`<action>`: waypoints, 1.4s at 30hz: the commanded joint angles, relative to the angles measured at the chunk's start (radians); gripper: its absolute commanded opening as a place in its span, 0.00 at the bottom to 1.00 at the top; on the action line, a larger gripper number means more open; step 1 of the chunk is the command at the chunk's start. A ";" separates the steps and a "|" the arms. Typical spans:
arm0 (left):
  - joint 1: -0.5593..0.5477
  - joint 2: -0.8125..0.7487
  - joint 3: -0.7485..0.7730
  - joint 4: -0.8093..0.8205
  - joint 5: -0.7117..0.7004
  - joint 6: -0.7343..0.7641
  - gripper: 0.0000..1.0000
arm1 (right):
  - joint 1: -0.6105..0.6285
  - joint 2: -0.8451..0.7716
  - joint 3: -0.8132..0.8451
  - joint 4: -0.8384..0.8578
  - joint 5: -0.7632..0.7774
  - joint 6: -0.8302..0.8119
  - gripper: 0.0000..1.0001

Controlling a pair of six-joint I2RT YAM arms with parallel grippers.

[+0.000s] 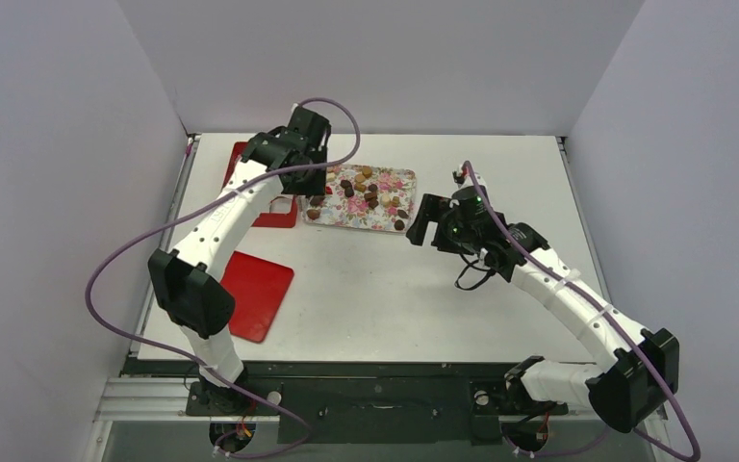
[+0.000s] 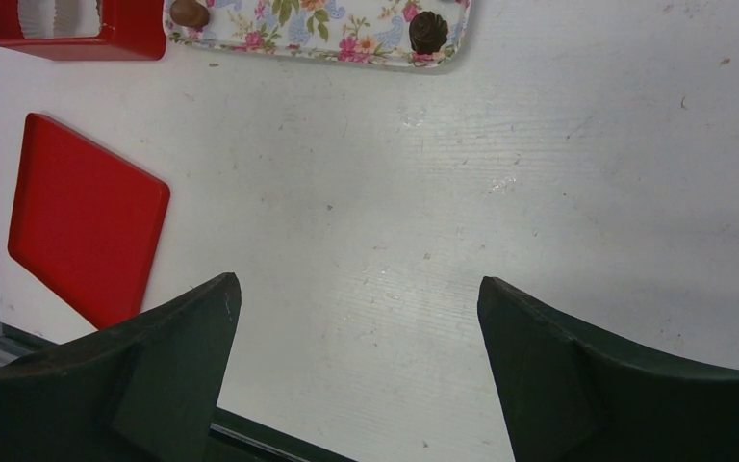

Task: Pack the chocolate
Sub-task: Place the fake chocolate in the packing box, then pick up the fake chocolate from the plate.

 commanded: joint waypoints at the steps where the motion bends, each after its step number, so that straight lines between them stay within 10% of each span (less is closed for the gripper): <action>1: -0.020 -0.072 -0.094 0.026 0.001 -0.037 0.40 | -0.005 -0.052 -0.028 0.014 0.027 0.013 0.89; 14: -0.032 -0.091 -0.319 0.115 0.002 -0.055 0.40 | -0.004 -0.114 -0.071 0.005 0.038 0.024 0.89; 42: -0.022 0.030 -0.251 0.142 0.012 -0.041 0.39 | -0.005 -0.124 -0.074 0.001 0.047 0.016 0.89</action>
